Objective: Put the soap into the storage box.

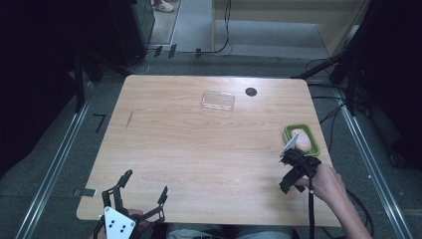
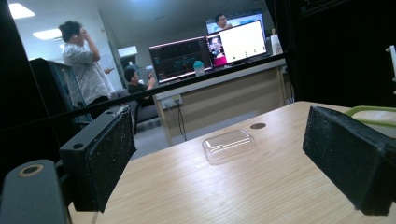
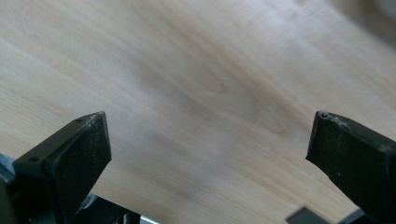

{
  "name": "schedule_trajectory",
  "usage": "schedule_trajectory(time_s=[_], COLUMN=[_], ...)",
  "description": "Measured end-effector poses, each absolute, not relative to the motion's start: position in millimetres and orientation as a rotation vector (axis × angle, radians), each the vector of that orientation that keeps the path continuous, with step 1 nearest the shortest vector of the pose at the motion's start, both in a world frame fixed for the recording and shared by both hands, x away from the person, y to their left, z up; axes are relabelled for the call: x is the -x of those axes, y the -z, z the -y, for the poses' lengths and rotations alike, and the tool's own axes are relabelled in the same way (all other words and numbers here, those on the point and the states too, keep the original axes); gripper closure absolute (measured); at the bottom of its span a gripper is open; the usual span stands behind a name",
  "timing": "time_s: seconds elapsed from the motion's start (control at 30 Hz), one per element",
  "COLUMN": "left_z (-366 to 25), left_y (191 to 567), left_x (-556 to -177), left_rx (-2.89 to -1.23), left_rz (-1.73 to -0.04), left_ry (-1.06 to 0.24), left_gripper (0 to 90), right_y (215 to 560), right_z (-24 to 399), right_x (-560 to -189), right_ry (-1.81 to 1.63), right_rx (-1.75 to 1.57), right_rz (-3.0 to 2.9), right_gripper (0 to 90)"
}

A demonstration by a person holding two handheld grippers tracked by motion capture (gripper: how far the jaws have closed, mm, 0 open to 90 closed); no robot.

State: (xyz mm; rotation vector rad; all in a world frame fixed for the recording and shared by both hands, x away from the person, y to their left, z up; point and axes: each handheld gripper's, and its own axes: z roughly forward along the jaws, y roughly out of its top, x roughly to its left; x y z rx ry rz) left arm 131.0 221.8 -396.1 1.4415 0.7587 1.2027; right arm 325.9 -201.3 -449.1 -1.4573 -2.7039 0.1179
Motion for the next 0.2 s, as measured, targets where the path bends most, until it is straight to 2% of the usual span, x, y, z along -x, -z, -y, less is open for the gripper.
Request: schedule_trajectory(time_s=[0.2], left_z=[-222], left_y=[396], left_x=[-131], left_rx=[-1.438], left_rz=[-0.761], left_ry=[-1.202], left_gripper=[9.9], right_y=[458], right_z=[200], right_x=[-313], right_ry=[-0.117], right_rx=[1.395], right_rz=[2.732], right_gripper=[0.2])
